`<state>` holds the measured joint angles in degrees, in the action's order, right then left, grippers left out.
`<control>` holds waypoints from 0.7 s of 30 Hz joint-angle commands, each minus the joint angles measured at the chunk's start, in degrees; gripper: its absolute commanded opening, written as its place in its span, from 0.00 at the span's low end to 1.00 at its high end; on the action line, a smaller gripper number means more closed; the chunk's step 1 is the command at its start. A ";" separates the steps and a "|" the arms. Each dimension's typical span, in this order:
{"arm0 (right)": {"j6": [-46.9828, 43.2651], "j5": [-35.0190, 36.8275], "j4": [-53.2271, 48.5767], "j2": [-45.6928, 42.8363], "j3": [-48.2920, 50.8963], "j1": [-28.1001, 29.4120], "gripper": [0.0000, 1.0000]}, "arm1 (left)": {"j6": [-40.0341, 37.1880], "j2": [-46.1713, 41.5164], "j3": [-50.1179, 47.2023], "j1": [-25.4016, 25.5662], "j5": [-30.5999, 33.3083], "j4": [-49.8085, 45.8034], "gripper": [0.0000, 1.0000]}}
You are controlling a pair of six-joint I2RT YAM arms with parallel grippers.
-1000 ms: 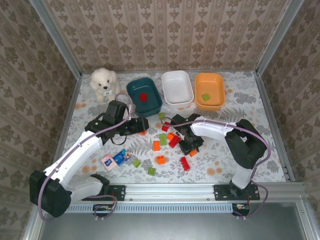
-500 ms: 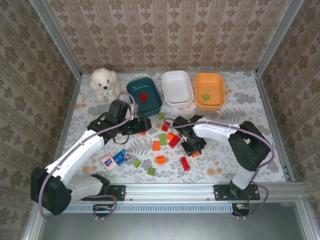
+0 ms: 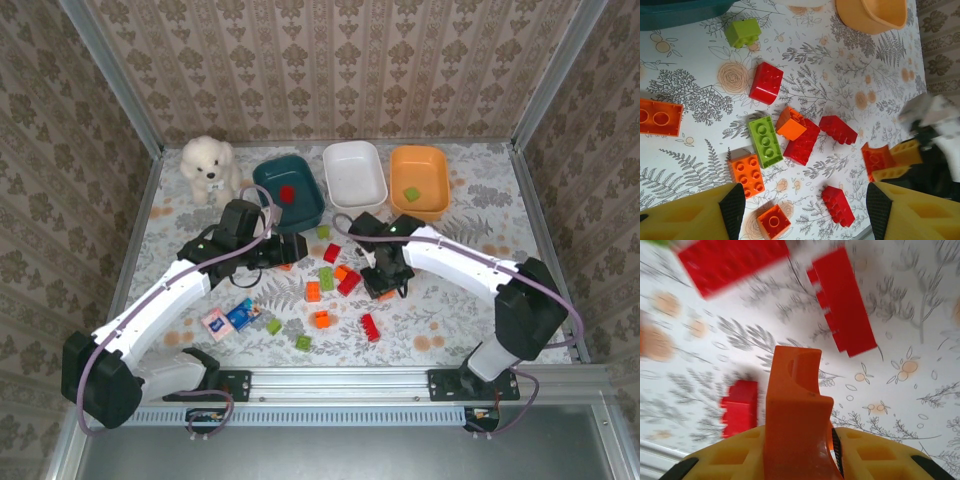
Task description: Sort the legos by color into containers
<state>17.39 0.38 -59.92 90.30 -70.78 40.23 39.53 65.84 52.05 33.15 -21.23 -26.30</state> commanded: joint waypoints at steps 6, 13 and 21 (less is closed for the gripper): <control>3.15 -2.53 4.23 8.03 -21.04 -9.07 0.27 | 4.07 1.02 4.65 -0.46 0.62 5.75 0.69; 3.04 -1.10 11.91 25.14 -37.37 -14.60 0.27 | 8.59 4.88 6.58 -5.15 1.03 10.59 0.71; 3.14 -2.43 14.05 43.36 -55.29 -18.94 0.28 | 5.68 9.86 12.27 -8.39 0.23 8.32 0.71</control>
<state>19.75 -0.95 -46.96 129.86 -120.70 22.39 46.30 74.89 61.69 26.20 -20.64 -17.74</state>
